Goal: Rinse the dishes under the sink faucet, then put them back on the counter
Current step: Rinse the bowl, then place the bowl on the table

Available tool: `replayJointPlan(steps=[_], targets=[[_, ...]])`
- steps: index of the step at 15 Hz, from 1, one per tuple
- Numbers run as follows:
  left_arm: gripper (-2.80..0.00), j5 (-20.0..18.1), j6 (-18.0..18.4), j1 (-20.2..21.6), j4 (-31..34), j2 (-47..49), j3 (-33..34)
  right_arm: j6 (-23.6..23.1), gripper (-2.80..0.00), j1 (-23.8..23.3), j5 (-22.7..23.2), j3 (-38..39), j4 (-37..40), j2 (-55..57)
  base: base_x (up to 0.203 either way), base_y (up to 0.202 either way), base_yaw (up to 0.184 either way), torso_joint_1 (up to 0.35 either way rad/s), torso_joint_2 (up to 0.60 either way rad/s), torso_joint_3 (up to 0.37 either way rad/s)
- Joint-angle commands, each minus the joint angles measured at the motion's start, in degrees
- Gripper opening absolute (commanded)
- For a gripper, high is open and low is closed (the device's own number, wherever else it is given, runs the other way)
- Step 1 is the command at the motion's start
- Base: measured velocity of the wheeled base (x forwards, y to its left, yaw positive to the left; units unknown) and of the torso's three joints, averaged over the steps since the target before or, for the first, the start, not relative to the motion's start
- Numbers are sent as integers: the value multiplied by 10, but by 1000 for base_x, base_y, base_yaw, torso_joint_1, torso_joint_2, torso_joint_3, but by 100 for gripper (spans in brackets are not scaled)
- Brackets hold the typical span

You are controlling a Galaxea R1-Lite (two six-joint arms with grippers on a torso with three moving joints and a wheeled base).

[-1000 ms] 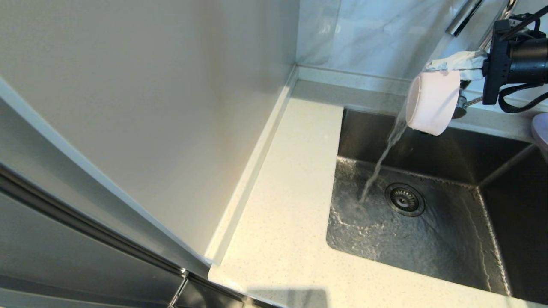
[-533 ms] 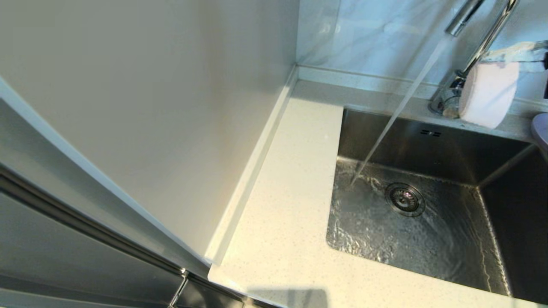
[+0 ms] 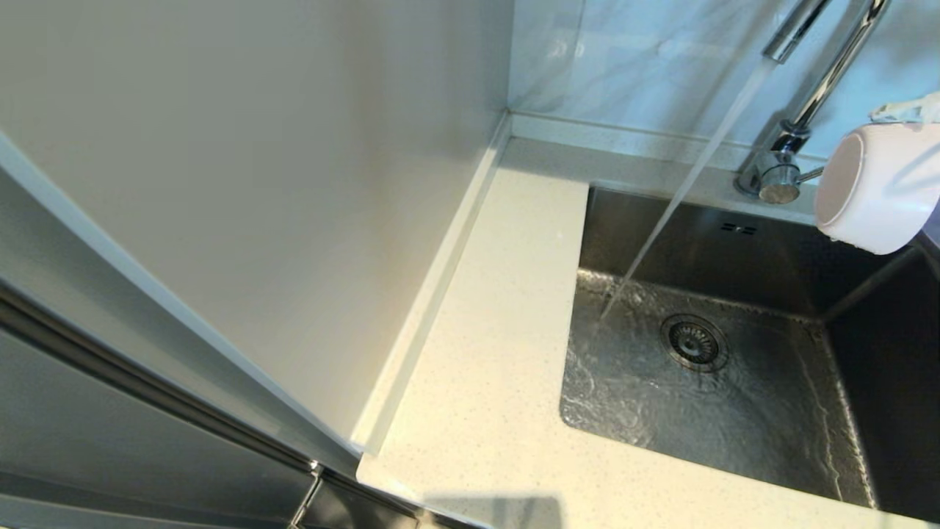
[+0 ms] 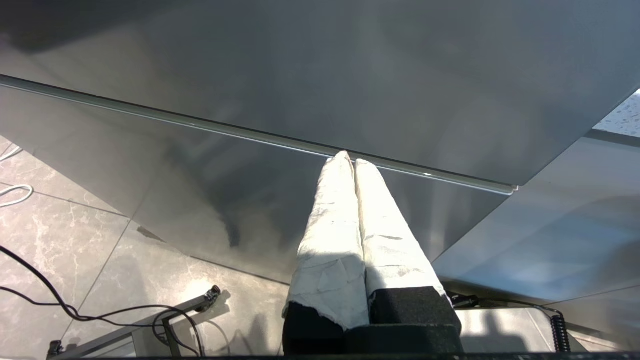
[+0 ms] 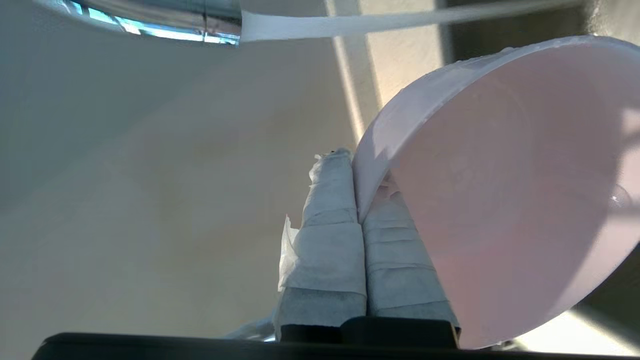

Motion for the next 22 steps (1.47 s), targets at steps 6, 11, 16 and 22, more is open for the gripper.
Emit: replayJointPlan(steps=[6, 11, 16, 22], targets=[[-280, 0, -1, 0, 0, 0, 0, -121, -280, -11, -160, 0, -3, 2, 0, 0, 0, 0, 0, 0], [-280, 0, -1, 0, 0, 0, 0, -485, -280, -61, -337, 1, 226, -23, 0, 0, 0, 0, 0, 0], [-280, 0, 0, 0, 0, 0, 0, -696, -280, -122, -353, 1, 352, -43, 0, 0, 0, 0, 0, 0], [-280, 0, 0, 0, 0, 0, 0, -857, -280, -176, -450, 1, 327, -4, 0, 0, 0, 0, 0, 0]])
